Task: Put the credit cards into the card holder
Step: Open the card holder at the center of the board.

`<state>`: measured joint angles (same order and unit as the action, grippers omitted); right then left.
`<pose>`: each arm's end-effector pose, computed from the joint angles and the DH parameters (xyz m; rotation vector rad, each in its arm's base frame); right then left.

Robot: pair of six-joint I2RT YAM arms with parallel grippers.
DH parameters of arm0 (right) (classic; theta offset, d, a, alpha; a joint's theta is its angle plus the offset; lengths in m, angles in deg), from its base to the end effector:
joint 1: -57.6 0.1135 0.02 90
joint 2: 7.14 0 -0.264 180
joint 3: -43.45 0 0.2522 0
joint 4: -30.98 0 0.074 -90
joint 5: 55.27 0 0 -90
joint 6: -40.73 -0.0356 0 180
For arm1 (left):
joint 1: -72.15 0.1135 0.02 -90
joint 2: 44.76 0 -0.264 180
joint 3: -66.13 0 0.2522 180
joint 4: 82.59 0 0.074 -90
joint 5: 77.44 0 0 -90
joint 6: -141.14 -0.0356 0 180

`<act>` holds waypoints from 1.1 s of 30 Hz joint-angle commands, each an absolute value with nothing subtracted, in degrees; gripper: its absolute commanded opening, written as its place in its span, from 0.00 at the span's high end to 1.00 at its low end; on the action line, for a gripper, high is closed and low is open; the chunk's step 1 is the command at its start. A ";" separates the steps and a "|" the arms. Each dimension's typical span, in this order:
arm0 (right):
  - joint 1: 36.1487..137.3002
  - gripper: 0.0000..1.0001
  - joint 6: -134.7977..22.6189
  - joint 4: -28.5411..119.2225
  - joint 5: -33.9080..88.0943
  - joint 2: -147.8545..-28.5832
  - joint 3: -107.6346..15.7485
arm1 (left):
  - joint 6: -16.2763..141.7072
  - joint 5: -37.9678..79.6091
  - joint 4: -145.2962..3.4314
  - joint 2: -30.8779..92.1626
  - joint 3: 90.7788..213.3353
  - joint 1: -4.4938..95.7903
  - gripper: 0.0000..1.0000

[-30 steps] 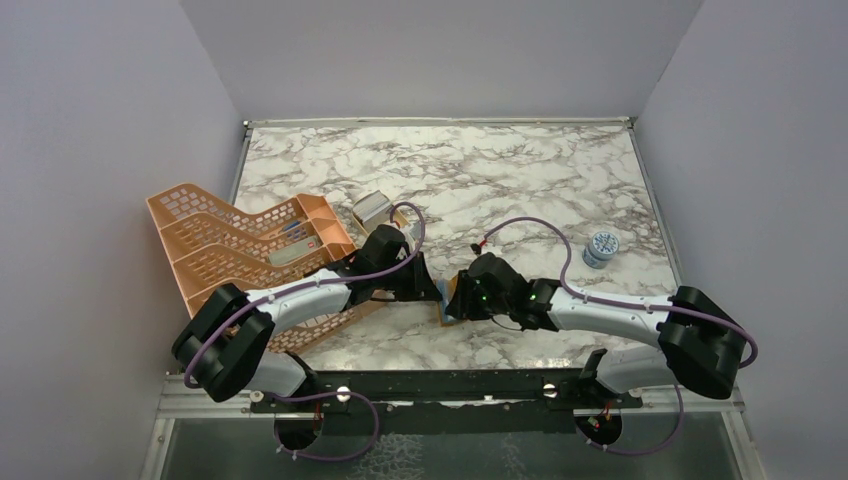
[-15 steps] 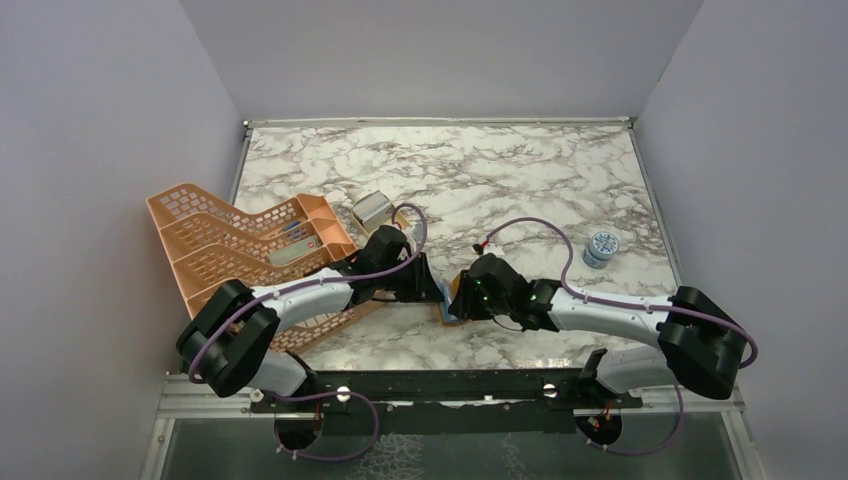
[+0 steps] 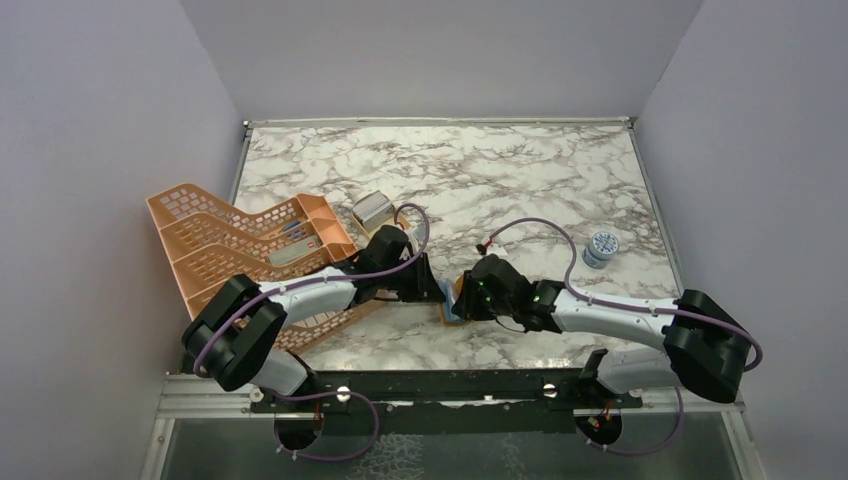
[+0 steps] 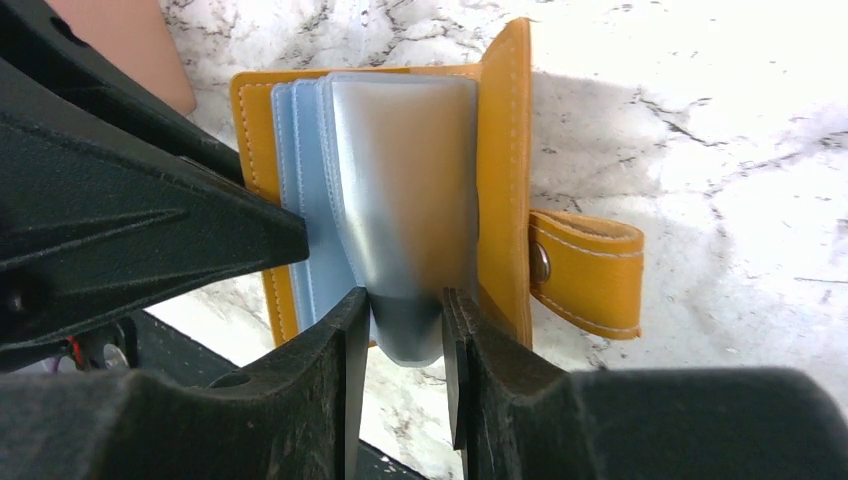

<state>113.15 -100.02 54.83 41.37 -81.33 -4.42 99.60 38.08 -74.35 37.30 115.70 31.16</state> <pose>0.1415 0.1990 0.1717 -0.0534 2.5589 0.6528 0.1988 -0.1931 0.1703 0.0982 2.5623 -1.2334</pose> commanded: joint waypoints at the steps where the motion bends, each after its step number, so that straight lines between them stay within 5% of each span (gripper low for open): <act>1: 113.23 0.68 -100.13 59.66 46.87 -79.55 -4.75 | 98.89 38.57 -74.71 37.83 116.97 31.01 0.87; 7: 113.16 0.68 -101.50 68.61 52.98 -76.94 -4.83 | 98.01 38.71 -74.21 37.13 117.41 31.01 1.00; 21: 113.21 0.67 -102.88 83.98 57.73 -72.51 -11.65 | 98.57 40.27 -75.93 37.70 117.07 31.01 1.00; 33: 113.21 0.67 -97.59 64.53 42.39 -69.83 -11.60 | 100.51 41.23 -78.99 39.73 118.16 30.92 1.00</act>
